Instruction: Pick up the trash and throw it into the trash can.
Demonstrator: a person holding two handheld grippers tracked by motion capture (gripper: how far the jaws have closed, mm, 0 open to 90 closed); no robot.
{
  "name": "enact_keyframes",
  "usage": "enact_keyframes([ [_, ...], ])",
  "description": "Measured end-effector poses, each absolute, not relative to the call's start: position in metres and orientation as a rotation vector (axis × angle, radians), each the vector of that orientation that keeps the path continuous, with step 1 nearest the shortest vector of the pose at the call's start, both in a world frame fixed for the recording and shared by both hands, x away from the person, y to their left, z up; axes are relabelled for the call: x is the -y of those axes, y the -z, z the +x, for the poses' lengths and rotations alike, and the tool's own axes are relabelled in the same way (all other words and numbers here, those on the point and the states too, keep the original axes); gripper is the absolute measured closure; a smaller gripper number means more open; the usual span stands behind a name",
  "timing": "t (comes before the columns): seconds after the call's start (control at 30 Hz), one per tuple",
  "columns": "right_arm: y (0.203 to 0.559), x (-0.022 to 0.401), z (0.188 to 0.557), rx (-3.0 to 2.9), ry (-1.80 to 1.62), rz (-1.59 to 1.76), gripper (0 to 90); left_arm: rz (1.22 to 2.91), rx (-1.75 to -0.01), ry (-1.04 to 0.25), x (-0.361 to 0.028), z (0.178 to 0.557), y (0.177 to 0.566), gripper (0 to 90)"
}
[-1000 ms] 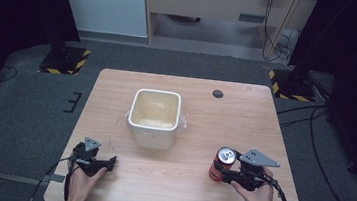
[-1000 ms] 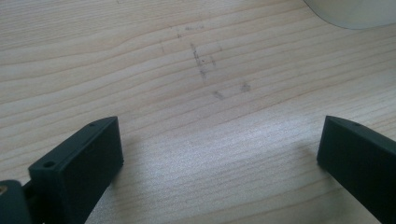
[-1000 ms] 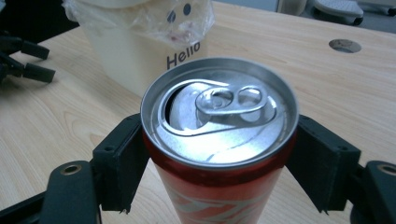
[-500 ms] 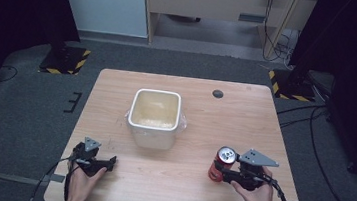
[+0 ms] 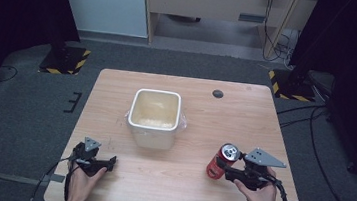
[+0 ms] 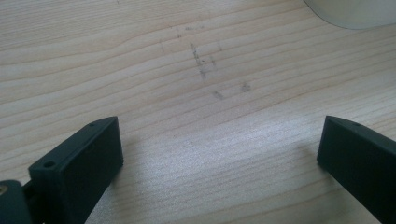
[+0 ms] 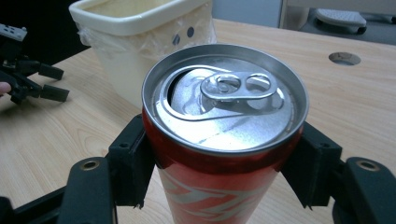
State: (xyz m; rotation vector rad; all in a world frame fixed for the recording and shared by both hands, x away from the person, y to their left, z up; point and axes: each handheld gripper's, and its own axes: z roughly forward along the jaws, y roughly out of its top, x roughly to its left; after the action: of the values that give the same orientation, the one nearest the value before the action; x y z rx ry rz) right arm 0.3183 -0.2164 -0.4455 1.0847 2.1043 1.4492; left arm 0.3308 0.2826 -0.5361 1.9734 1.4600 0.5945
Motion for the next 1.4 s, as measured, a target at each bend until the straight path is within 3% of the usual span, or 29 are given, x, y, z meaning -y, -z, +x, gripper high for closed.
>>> enact_keyframes([
  [0.77,0.414,0.223,0.317,-1.955,-1.640,1.023,33.5,1.973,-1.460,-0.594,-0.283,0.331,0.536,0.0],
  [1.4,0.389,0.192,0.333,-1.927,-1.744,0.924,33.6,1.974,-1.459,-0.594,-0.283,0.331,0.536,0.0],
])
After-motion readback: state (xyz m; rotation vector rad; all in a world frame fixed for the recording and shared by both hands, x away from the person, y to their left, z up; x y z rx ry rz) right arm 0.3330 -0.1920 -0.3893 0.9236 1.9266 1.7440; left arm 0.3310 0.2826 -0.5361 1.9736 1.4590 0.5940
